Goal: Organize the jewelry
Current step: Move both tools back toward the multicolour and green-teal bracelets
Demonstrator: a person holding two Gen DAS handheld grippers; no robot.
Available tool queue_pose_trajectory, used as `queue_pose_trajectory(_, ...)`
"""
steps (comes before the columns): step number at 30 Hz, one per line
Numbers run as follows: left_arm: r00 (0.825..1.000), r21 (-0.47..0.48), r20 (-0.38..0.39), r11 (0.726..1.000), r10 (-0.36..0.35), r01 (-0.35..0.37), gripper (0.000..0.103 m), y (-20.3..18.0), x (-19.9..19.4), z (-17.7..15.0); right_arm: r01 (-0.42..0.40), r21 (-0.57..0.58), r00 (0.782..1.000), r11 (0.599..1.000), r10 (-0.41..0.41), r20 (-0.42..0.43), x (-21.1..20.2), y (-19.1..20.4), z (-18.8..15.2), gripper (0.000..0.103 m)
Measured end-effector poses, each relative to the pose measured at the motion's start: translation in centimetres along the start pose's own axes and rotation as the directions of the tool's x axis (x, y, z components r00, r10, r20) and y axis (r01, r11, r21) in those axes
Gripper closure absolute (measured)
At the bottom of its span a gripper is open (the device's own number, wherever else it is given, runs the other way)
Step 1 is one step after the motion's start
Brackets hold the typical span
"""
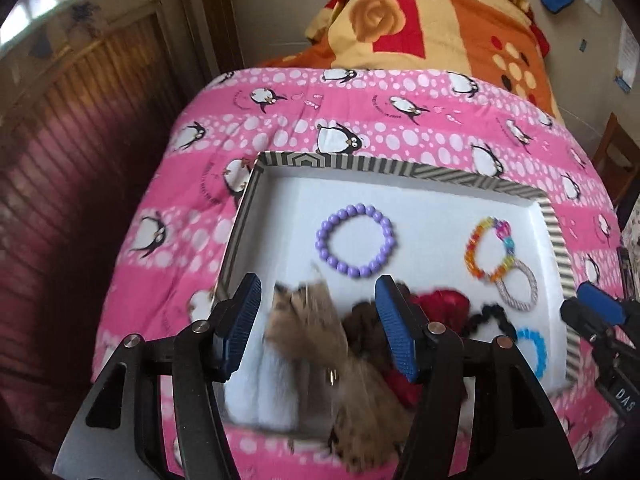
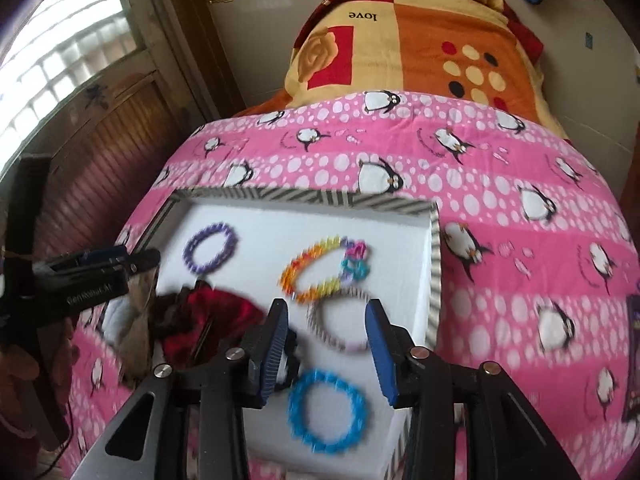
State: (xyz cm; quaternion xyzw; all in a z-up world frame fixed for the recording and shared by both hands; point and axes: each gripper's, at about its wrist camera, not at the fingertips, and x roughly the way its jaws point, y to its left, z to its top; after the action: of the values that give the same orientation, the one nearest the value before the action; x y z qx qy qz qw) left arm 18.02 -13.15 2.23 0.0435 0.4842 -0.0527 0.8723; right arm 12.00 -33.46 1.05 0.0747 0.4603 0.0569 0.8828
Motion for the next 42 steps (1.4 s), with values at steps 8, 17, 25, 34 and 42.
queue_pose_trajectory(8,0.999,0.005,0.053,1.000,0.004,-0.004,0.044,0.0,-4.8,-4.1,-0.004,0.010,1.000,1.000,0.004,-0.011,-3.1,2.3,-4.1,0.063)
queue_pose_trajectory(17,0.998,0.003,0.059,1.000,0.026,-0.026,0.044,0.7,-7.9,-9.1,-0.005,0.016,1.000,1.000,0.005,-0.008,-5.8,4.0,-7.8,0.062)
queue_pose_trajectory(25,0.998,0.004,0.060,0.999,0.031,-0.032,0.044,1.3,-9.8,-13.3,0.005,0.013,0.999,1.000,-0.004,-0.032,-7.2,5.1,-11.1,0.061)
queue_pose_trajectory(34,1.000,0.008,0.024,1.000,0.020,-0.020,0.044,1.9,-10.5,-17.6,0.005,0.010,0.998,1.000,-0.005,-0.064,-8.2,6.3,-14.7,0.053)
queue_pose_trajectory(42,1.000,-0.005,0.006,1.000,-0.001,0.001,0.044,2.4,-11.6,-20.1,0.016,0.010,0.997,1.000,-0.015,-0.080,-9.2,6.8,-17.1,0.053)
